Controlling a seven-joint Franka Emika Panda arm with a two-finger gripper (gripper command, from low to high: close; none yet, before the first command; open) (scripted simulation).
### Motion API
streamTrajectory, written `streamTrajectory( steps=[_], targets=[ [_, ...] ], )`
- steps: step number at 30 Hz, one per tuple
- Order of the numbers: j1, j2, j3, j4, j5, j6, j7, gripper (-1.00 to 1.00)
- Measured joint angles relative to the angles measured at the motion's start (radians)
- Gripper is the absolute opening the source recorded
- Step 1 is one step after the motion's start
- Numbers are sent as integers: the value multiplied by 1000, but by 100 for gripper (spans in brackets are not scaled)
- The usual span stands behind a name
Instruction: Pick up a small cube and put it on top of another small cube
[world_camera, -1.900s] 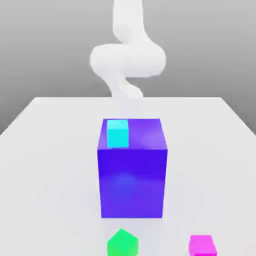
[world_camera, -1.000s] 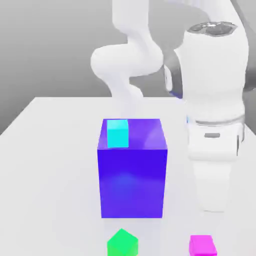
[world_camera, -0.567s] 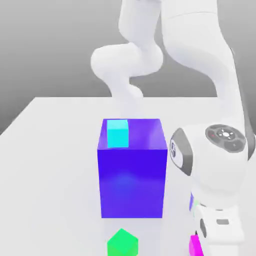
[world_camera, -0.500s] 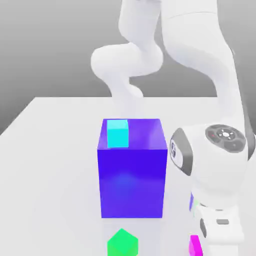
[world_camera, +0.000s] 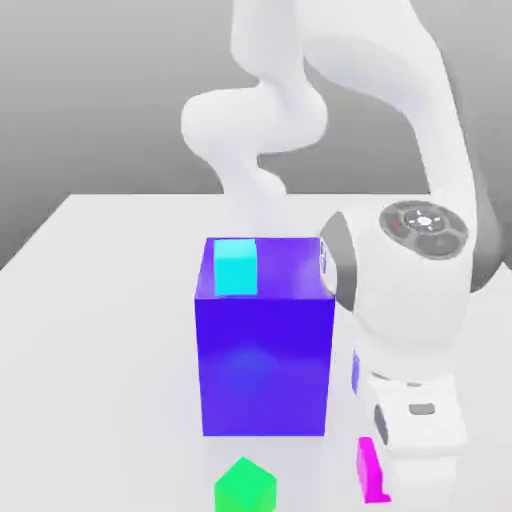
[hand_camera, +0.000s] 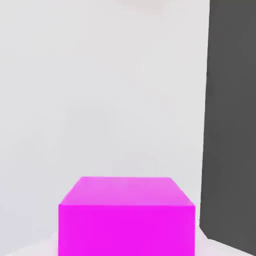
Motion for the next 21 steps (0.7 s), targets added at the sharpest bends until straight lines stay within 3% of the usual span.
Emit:
streamTrajectory(
  steps=[21],
  targets=[
    [-217, -147, 4, -85, -27, -18, -614, -100]
  ],
)
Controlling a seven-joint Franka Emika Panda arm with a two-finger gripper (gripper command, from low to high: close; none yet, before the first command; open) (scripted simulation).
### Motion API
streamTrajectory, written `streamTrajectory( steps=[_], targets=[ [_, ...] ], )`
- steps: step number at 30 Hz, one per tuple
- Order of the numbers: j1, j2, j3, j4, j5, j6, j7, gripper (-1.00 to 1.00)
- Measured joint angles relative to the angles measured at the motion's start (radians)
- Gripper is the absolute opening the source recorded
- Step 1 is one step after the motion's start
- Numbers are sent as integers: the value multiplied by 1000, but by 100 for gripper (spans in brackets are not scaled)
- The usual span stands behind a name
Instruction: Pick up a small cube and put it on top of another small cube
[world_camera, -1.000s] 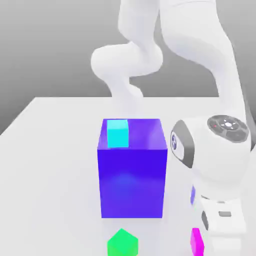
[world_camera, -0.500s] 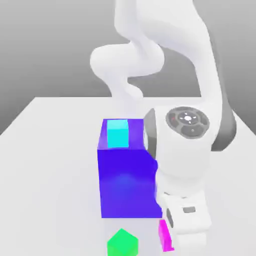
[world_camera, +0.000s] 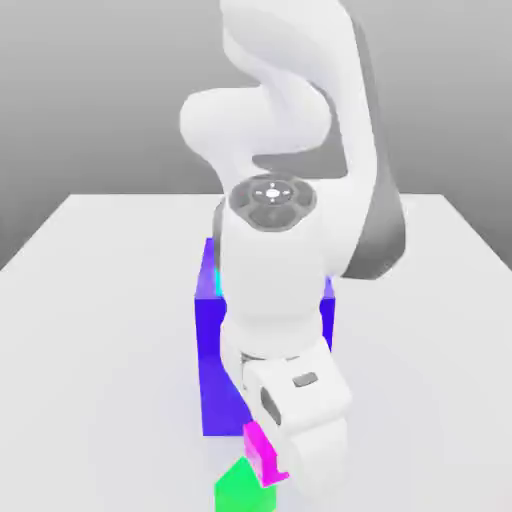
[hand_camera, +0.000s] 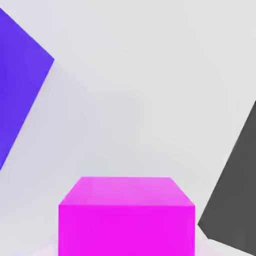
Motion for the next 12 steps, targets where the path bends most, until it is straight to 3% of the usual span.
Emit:
streamTrajectory(
  steps=[4, 8, 9, 12],
  targets=[
    [-19, -42, -12, -29, -40, 15, -95, -100],
    [-31, 63, -1, -30, -31, 120, -120, -100],
    [-34, 88, 2, -29, -25, 143, -125, 100],
    [-34, 88, 2, -29, -25, 143, -125, 100]
  ],
)
